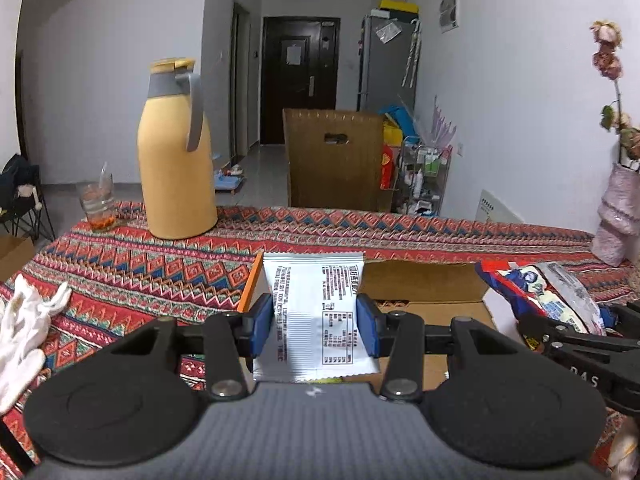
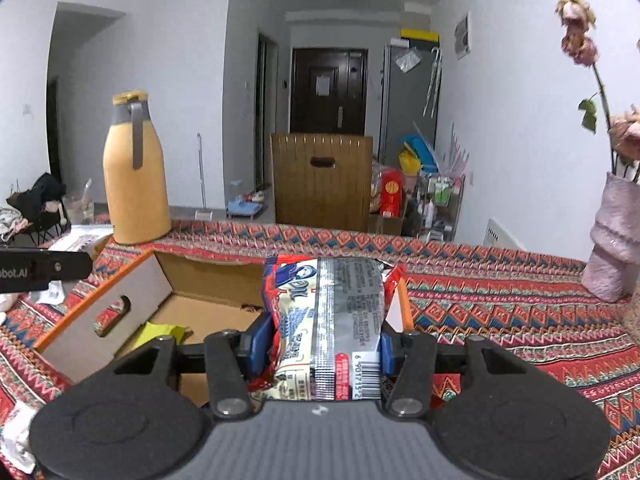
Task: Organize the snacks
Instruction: 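Carry both packets into the box and open both grippers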
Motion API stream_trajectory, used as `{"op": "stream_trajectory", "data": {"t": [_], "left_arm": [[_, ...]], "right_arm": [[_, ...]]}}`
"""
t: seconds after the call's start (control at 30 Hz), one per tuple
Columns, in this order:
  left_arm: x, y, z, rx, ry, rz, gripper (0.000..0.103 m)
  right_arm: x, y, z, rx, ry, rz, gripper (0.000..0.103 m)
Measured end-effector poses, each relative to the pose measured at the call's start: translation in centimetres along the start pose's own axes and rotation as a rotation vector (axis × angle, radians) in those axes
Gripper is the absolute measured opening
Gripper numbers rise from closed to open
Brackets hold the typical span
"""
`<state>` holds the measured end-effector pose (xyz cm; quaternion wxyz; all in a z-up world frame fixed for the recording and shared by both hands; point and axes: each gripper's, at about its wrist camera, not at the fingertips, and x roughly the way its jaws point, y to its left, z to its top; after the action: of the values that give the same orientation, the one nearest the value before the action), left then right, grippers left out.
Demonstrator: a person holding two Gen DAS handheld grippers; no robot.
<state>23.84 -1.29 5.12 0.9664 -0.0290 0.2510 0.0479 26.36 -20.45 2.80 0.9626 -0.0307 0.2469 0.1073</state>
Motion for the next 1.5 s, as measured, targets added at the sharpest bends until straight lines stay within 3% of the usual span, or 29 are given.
{"op": "stream_trajectory", "data": {"t": [0.37,0.73,0.83,0.87,0.93,0.97,1.03,1.5], "left_arm": [[4.0,0.9,-2.4,-0.021,0.058,-0.013,0.045],[3.7,0.3,-3.2,-0.009,0.063,-0.051,0.047],[3.3,0.4,-3.1,-0.016,0.047,-0.049,0.068],[3.1,0.4,-3.1,-0.017,0.034,-0.042,0.081],[2.4,0.4,-3.1,-0.02,0.004,-0.033,0.093],[2.1,0.5,-3.0,-0.022,-0.01,-0.035,0.101],[1.5,0.5,-3.0,-0.028,-0.034,-0.029,0.103],[0.2,0.3,-2.5,-0.042,-0.03,-0.025,0.103]], "right_arm": [[2.3,-1.3,-1.8,0.034,0.028,0.03,0.05],[2.9,-1.1,-2.5,0.032,0.056,0.045,0.052],[2.6,-1.2,-2.4,0.042,0.042,0.043,0.061],[2.4,-1.3,-2.4,0.045,0.035,0.045,0.065],[2.0,-1.6,-2.3,0.058,0.018,0.047,0.079],[1.7,-1.7,-2.3,0.065,0.006,0.042,0.092],[1.3,-1.9,-2.2,0.078,-0.013,0.035,0.103],[-0.4,-2.3,-1.9,0.095,-0.061,0.011,0.103]]}}
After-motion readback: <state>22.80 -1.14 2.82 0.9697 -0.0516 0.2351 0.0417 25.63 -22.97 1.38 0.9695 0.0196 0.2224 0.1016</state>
